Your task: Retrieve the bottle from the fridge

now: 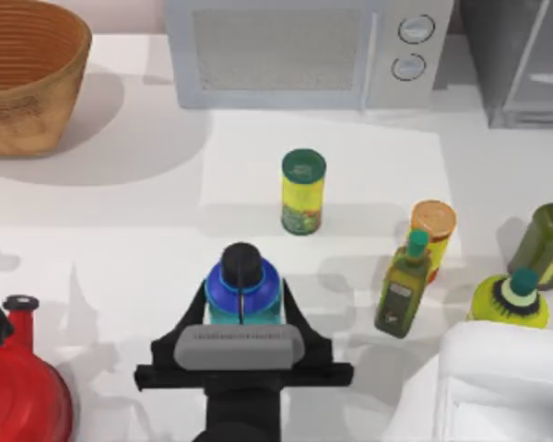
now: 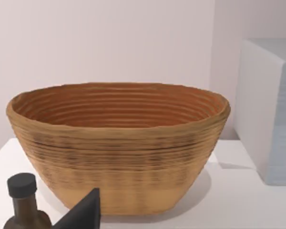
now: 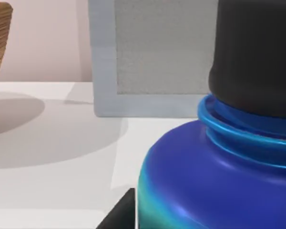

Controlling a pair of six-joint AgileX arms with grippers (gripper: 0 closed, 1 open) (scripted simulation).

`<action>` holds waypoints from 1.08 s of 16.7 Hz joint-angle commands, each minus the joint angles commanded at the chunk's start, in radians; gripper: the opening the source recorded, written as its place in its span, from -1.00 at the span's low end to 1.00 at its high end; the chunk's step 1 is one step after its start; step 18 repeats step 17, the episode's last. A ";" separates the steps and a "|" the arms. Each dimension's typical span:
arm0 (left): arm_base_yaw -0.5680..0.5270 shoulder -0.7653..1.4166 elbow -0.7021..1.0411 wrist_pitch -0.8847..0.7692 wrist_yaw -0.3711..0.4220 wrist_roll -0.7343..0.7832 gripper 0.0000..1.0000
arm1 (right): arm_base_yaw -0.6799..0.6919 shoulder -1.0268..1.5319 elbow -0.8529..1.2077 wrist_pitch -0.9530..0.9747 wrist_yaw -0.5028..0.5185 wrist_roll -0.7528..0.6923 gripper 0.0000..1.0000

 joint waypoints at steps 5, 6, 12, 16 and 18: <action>0.000 0.000 0.000 0.000 0.000 0.000 1.00 | 0.000 0.000 0.000 0.000 0.000 0.000 0.06; 0.000 0.000 0.000 0.000 0.000 0.000 1.00 | 0.000 0.000 0.000 0.000 0.000 0.000 0.21; 0.000 0.000 0.000 0.000 0.000 0.000 1.00 | 0.000 0.000 0.000 0.000 0.000 0.000 1.00; 0.000 0.000 0.000 0.000 0.000 0.000 1.00 | 0.000 0.000 0.000 0.000 0.000 0.000 1.00; 0.000 0.000 0.000 0.000 0.000 0.000 1.00 | 0.000 0.000 0.000 0.000 0.000 0.000 1.00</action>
